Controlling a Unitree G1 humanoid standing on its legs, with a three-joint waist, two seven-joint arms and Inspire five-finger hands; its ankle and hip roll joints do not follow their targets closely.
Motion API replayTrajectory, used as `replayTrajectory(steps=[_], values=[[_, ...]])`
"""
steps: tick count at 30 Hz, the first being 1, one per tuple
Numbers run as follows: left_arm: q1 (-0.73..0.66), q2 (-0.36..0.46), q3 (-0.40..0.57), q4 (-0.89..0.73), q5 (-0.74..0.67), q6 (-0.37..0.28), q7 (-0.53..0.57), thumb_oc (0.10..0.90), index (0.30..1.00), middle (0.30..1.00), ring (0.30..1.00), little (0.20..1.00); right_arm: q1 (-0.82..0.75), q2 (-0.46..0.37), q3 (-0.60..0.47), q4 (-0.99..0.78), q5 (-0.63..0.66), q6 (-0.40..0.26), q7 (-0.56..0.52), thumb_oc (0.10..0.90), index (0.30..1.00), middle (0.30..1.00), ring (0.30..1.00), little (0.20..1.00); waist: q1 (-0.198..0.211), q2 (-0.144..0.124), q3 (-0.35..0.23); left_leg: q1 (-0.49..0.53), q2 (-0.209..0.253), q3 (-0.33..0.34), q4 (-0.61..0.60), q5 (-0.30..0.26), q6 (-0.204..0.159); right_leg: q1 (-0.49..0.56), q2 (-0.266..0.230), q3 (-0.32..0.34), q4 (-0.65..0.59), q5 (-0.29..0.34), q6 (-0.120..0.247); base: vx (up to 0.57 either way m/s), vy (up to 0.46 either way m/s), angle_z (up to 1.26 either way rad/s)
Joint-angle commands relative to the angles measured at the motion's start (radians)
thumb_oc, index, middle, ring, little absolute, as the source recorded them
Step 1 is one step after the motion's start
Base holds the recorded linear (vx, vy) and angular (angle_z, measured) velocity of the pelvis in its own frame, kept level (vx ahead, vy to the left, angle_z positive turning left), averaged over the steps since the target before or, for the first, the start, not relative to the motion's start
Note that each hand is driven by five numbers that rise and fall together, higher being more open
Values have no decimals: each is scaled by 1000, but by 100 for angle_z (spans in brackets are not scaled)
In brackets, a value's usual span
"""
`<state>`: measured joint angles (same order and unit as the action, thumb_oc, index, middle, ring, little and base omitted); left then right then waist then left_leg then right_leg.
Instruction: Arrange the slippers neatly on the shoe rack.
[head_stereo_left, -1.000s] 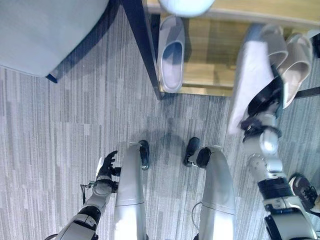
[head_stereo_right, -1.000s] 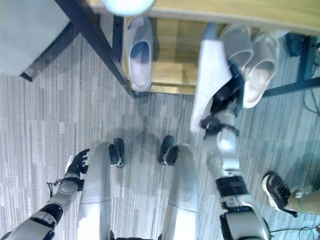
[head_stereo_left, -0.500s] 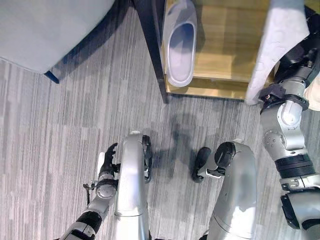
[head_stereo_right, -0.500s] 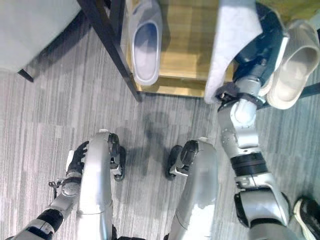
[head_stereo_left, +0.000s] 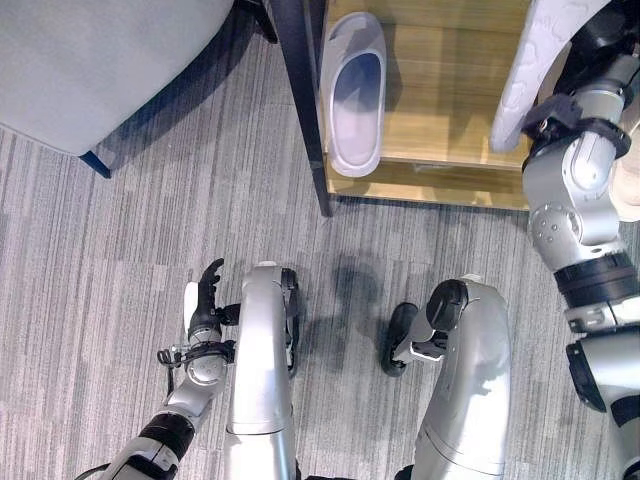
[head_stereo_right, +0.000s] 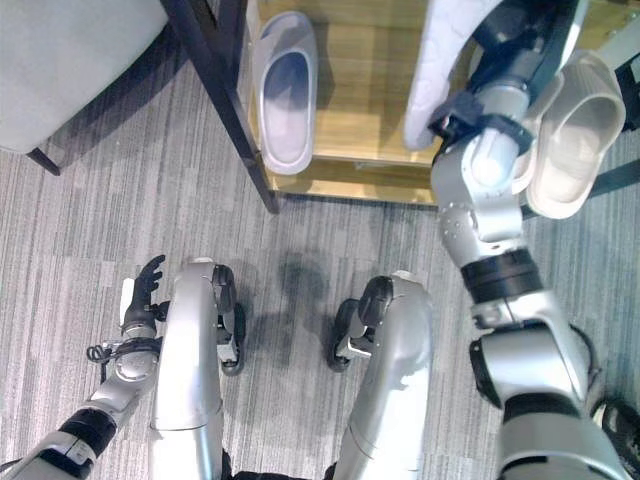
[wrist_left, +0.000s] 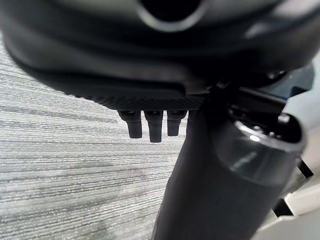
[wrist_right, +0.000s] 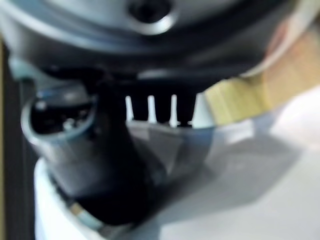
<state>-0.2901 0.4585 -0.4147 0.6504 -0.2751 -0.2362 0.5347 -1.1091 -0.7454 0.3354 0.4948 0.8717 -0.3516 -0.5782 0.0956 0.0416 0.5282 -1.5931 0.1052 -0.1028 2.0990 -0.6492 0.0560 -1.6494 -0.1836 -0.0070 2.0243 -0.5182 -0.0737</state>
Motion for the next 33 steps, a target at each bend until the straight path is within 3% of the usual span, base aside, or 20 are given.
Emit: replayTrajectory(steps=[1,9,21,25,31,33], values=[[-8,-17,-58,-75,8,-61,8,800,900,900,900,900,-172,-92,7,-70,-83,-33,-26,400,300,300,300,300,26,2,-8,23,-44,-24,21,-125,85,79,57,108,101,-170,-60,0,0,0],[19,12,-54,-152,-15,-65,30,800,900,900,900,900,-184,-112,29,37,-79,6,-77,400,300,300,300,300,33,-21,-8,23,-53,-4,-18,-109,70,79,45,124,91,-158,-75,-41,-15,2],[61,4,-81,-164,-31,-75,27,800,900,900,900,900,-187,-109,72,117,-76,15,-76,400,300,300,300,300,39,-10,-8,23,-60,-5,-48,-88,67,79,42,124,83,-152,-92,-15,-3,1],[50,3,-82,-151,-23,-76,9,800,900,900,900,900,-202,-113,113,157,-195,77,-70,400,300,300,300,300,40,-14,-8,23,-61,-6,-51,-89,65,79,43,127,79,-152,-90,-3,-1,1],[35,22,-81,-128,-27,-74,-9,800,900,900,900,900,-268,-59,227,321,-239,176,-5,400,300,300,300,300,52,-22,-8,23,-60,-7,-46,-91,63,79,41,122,76,-151,-96,0,0,0],[36,23,-83,-136,-44,-76,-13,800,900,900,900,900,-266,-35,246,337,-239,179,4,400,300,300,300,300,54,-24,-8,23,-59,-7,-46,-93,64,79,41,122,73,-148,-95,0,0,0]])
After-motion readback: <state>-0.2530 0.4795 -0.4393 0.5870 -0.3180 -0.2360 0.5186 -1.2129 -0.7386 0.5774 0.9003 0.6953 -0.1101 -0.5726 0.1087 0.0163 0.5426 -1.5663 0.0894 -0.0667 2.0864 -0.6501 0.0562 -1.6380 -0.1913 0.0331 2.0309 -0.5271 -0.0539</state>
